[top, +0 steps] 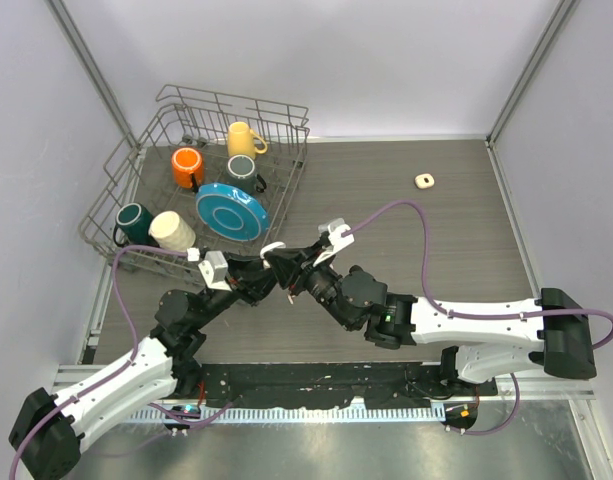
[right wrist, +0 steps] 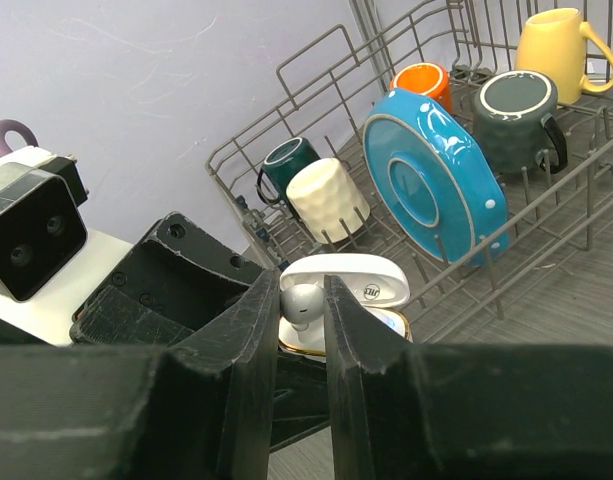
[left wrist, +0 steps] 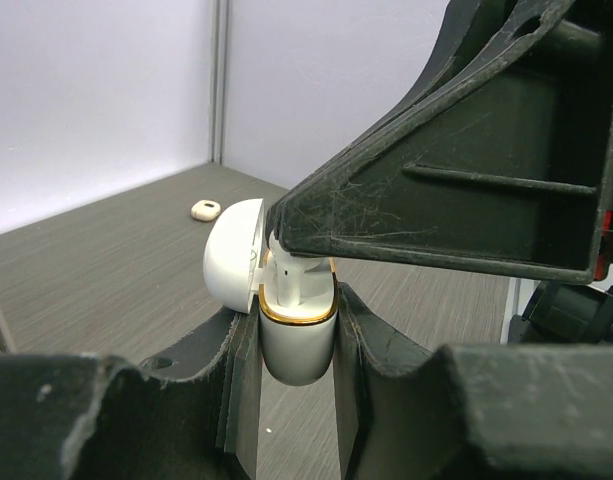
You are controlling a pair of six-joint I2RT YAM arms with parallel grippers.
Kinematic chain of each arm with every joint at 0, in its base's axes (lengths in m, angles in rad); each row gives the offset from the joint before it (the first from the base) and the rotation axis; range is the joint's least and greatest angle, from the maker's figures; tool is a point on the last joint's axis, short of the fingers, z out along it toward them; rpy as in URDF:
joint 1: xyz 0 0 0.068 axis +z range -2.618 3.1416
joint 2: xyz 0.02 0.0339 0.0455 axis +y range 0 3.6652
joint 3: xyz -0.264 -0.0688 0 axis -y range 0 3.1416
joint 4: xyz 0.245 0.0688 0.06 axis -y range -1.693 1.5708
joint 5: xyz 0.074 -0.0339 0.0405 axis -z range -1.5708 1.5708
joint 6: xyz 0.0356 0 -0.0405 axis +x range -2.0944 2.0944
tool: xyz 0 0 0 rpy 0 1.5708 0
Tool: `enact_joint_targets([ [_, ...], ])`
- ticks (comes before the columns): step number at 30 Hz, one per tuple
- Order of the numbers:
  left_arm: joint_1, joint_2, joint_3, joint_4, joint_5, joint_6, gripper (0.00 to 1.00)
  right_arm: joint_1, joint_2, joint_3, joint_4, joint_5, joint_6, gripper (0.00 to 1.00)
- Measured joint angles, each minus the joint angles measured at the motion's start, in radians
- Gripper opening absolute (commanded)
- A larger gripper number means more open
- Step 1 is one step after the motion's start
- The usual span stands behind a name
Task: Insert the wireless bluetooth earbuds into the charging case
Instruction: Place the earbud in the charging case.
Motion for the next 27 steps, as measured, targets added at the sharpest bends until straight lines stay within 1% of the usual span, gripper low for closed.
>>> enact_joint_targets([
  [1,0.000,0.000,0.000,0.000,0.000,0.000,0.00,0.000,0.000,0.000,-0.001,0.000,0.000,0.22],
  [3,0.000,0.000,0.000,-0.003,0.000,0.000,0.00,0.000,-0.001,0.000,-0.007,0.000,0.001,0.27],
  [4,0.000,0.000,0.000,-0.006,0.000,0.000,0.00,0.000,-0.003,0.001,-0.013,0.000,0.002,0.34],
  [9,0.000,-0.001,0.000,-0.004,-0.005,0.000,0.00,0.006,-0.006,0.028,-0.070,-0.008,0.006,0.44],
  [10,0.000,-0.003,0.000,-0.001,-0.008,0.000,0.00,0.008,-0.006,0.038,-0.087,-0.010,0.006,0.50],
  [16,0.000,-0.025,0.000,0.002,-0.010,0.000,0.00,0.012,-0.006,0.093,-0.134,-0.028,0.003,0.63],
  [27,0.000,-0.071,0.000,0.000,-0.011,0.000,0.00,0.012,-0.048,0.127,-0.140,-0.025,-0.037,0.64],
])
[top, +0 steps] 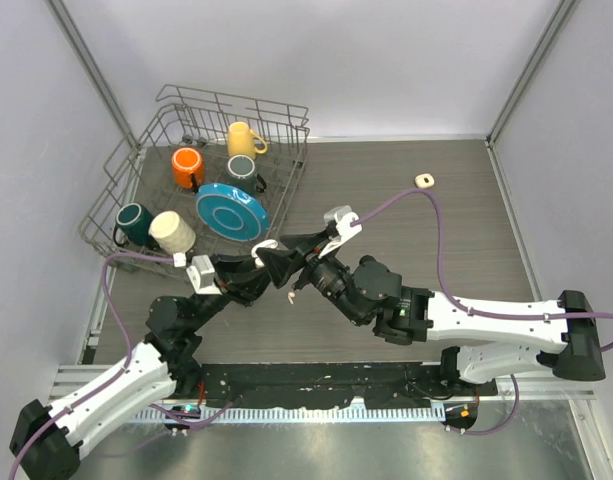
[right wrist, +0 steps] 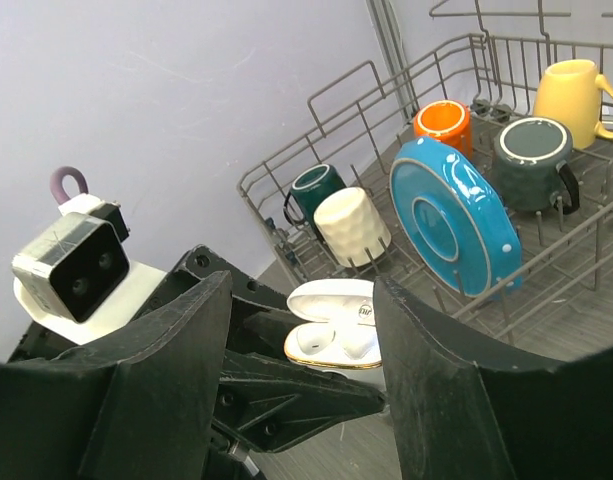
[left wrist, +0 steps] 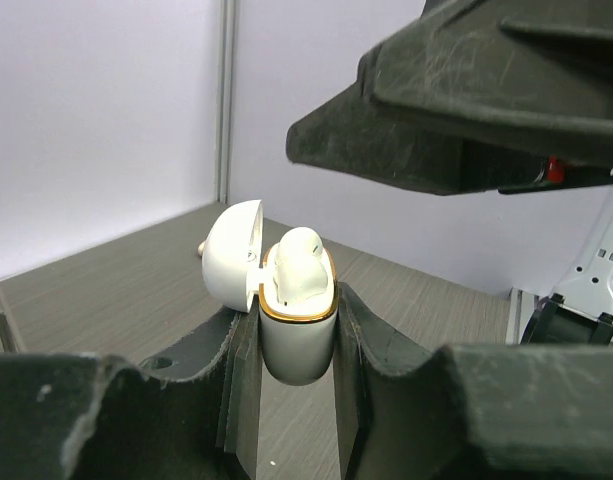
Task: Insert the wireless bluetooth earbuds into the charging case
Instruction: Place the earbud in the charging case, then close the charging case.
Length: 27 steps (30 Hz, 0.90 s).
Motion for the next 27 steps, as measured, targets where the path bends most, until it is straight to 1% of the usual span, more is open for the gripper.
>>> enact_joint_targets([
  [4,0.000,-0.008,0.000,-0.002,0.000,0.000,0.00,0.000,-0.034,0.000,0.001,-0.005,0.000,0.64],
  [5,0.000,-0.008,0.000,-0.003,0.000,0.000,0.00,0.000,-0.046,0.000,-0.001,-0.006,0.000,0.66],
  [6,0.000,-0.008,0.000,-0.005,0.000,0.000,0.00,0.000,-0.060,0.000,-0.005,-0.005,0.003,0.71],
  [8,0.000,-0.011,0.000,-0.016,0.000,0.000,0.00,0.000,-0.089,0.000,-0.021,0.004,0.010,0.74],
  [9,0.000,-0.013,0.000,-0.022,0.000,0.000,0.00,0.000,-0.108,0.000,-0.036,0.021,0.013,0.78],
  [11,0.000,-0.019,0.000,-0.031,-0.003,0.000,0.00,0.000,-0.135,0.005,-0.072,0.057,0.021,0.81],
  [15,0.000,-0.035,0.000,-0.049,-0.005,0.001,0.00,-0.007,-0.154,0.055,-0.221,0.153,0.043,0.83],
  [18,0.000,-0.047,0.002,-0.069,-0.005,0.005,0.00,-0.017,-0.163,0.090,-0.357,0.206,0.092,0.84],
  [23,0.000,-0.065,0.018,-0.098,-0.003,0.008,0.00,-0.053,-0.200,0.119,-0.631,0.253,0.249,0.85],
  [27,0.000,-0.093,0.037,-0.124,0.007,0.006,0.00,-0.116,-0.215,0.172,-0.859,0.232,0.399,0.86],
])
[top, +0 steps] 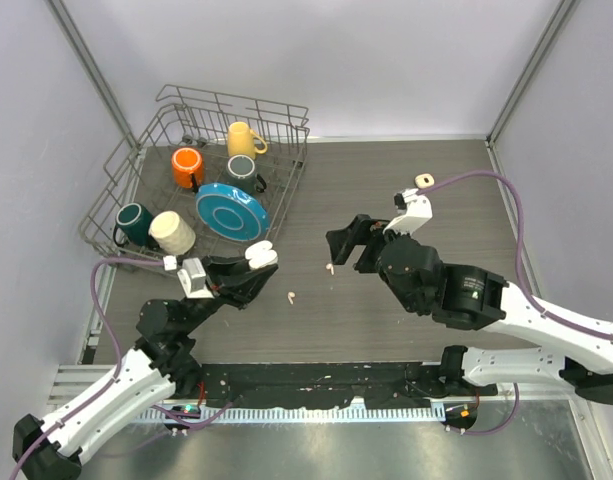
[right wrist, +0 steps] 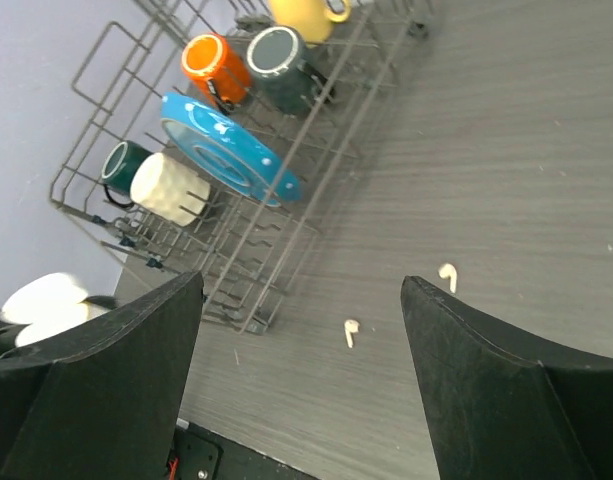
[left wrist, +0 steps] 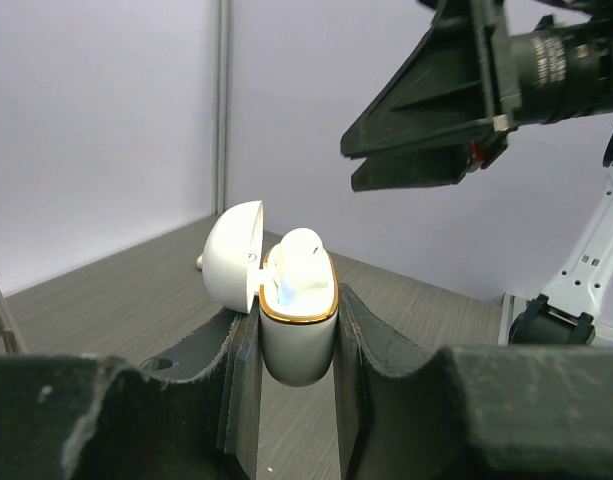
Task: Insert the wireless bluetooth earbuds into the charging case
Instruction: Close the charging case.
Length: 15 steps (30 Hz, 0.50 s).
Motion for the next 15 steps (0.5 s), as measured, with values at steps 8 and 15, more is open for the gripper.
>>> enact_joint_targets([
  [8,0.000,-0.095,0.005,-0.061,0.013,0.000,0.00,-0.070,-0.059,-0.009,-0.228,-0.155,0.190,0.89],
  [15,0.000,-0.127,0.005,-0.101,0.017,0.000,0.00,-0.070,-0.108,-0.052,-0.290,-0.213,0.256,0.90],
])
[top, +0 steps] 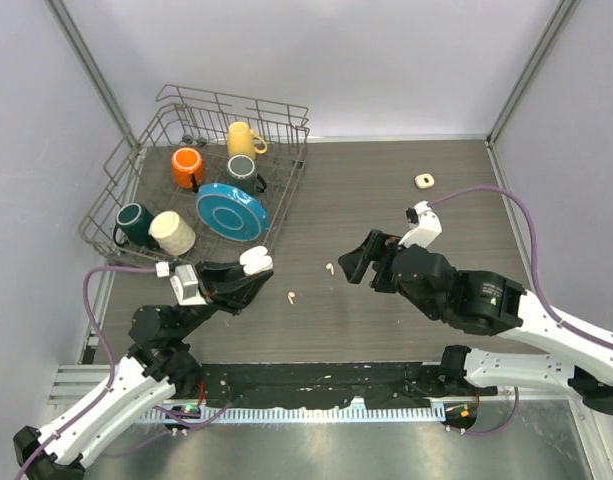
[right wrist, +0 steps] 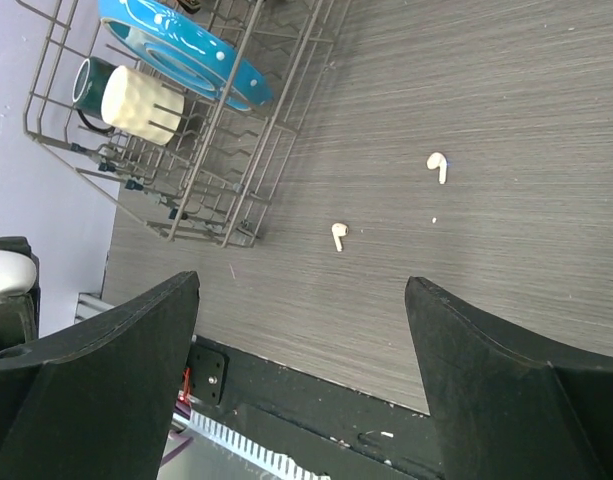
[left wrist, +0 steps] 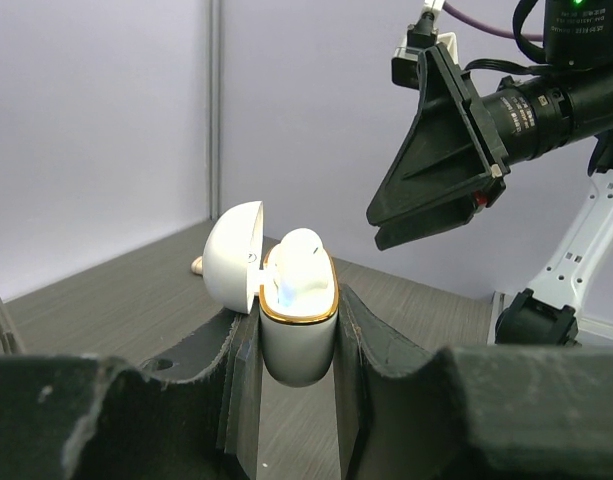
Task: Insert the wireless bluetooth earbuds into the charging case
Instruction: Close the charging case.
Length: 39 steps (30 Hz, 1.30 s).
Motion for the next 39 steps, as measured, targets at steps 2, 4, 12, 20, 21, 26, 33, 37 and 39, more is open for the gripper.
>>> enact_joint_targets([
  [2,0.000,-0.002,0.000,-0.007,0.005,0.000,0.00,0.000,0.002,0.000,-0.005,-0.004,-0.002,0.90],
  [4,0.000,-0.001,0.000,-0.014,0.009,0.000,0.00,0.000,0.012,0.003,-0.014,-0.008,-0.011,0.90],
  [12,0.000,0.051,0.025,-0.035,0.067,0.013,0.00,-0.039,0.166,0.135,-0.035,-0.016,-0.142,0.90],
  [20,0.000,0.189,0.073,-0.034,0.149,0.041,0.00,-0.201,0.295,0.283,0.053,-0.188,-0.272,0.90],
  [21,0.000,0.205,0.076,-0.032,0.157,0.043,0.00,-0.214,0.305,0.298,0.066,-0.215,-0.283,0.90],
  [26,0.000,0.283,0.087,0.006,0.183,0.056,0.00,-0.224,0.367,0.357,0.111,-0.347,-0.328,0.90],
  [33,0.000,0.381,0.117,0.048,0.209,0.060,0.00,-0.233,0.438,0.358,0.135,-0.455,-0.359,0.90],
  [37,0.000,0.397,0.117,0.065,0.214,0.060,0.00,-0.237,0.443,0.335,0.146,-0.482,-0.373,0.90],
  [39,0.000,0.402,0.118,0.071,0.216,0.060,0.00,-0.240,0.442,0.317,0.151,-0.496,-0.375,0.90],
])
